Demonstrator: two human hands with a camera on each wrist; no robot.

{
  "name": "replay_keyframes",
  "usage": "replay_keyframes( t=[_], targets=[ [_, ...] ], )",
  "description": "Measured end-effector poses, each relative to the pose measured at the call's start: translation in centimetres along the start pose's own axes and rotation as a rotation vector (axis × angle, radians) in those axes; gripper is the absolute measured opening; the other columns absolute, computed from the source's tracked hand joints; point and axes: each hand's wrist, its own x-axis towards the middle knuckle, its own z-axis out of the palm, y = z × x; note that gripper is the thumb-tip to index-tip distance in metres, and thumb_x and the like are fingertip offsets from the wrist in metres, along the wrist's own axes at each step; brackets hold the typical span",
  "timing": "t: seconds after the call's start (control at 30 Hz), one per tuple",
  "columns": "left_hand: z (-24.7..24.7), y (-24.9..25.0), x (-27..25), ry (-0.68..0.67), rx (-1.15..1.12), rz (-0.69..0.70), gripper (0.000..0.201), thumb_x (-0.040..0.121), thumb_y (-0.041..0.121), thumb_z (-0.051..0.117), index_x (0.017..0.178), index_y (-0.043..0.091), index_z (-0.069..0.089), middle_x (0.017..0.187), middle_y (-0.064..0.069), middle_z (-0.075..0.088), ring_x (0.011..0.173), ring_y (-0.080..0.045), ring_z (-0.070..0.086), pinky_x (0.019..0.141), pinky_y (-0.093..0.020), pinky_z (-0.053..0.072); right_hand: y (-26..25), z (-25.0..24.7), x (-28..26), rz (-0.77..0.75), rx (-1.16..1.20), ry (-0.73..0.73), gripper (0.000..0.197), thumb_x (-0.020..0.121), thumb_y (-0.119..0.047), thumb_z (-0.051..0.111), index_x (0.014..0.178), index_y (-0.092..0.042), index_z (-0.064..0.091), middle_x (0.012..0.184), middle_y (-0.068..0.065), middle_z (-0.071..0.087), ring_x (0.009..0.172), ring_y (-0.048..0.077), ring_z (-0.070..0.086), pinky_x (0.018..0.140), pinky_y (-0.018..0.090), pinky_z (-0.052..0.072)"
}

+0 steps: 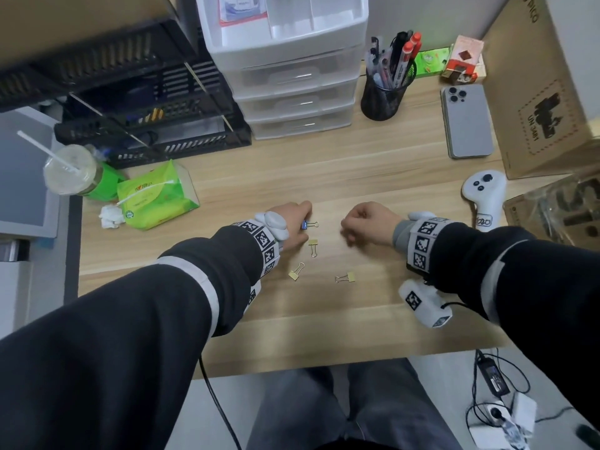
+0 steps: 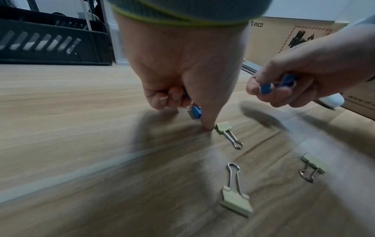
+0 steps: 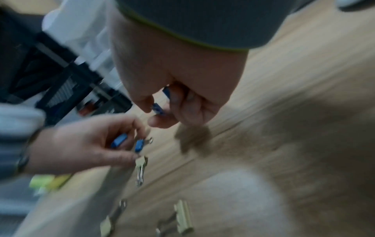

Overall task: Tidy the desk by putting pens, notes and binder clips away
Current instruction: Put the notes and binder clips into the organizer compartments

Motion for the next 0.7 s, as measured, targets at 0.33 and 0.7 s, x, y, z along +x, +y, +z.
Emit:
replay_keyframes(
  t=[0.33, 0.7],
  targets=[
    [-2.3, 0.4, -0.2, 0.045, -0.093, 0.039, 0.025, 0.089, 0.019, 0.054, 0.110, 0.007, 0.056, 0.102, -0.006, 0.064, 0.088, -0.029, 0.061, 0.077, -0.037, 0.050, 0.0, -0.9, 2.2, 0.563, 0.847, -0.008, 0.019, 0.091, -0.012, 0.039, 0.076, -0.009, 0.052, 0.066, 0.008, 0.051, 0.040, 0.014, 0.046, 0.037, 0.017, 0.042],
    [-8.9, 4.7, -1.7, 0.204, -0.149, 0.282, 0.030, 0.079, 0.022, 0.064, 0.099, 0.000, 0.062, 0.095, -0.015, 0.061, 0.078, -0.020, 0.045, 0.070, -0.032, 0.039, -7.5, 0.0, 0.9, 0.332, 1.162, -0.311, 0.038, 0.102, -0.024, 0.038, 0.079, -0.008, 0.063, 0.064, 0.005, 0.069, 0.054, 0.017, 0.068, 0.049, 0.024, 0.056]
  ],
)
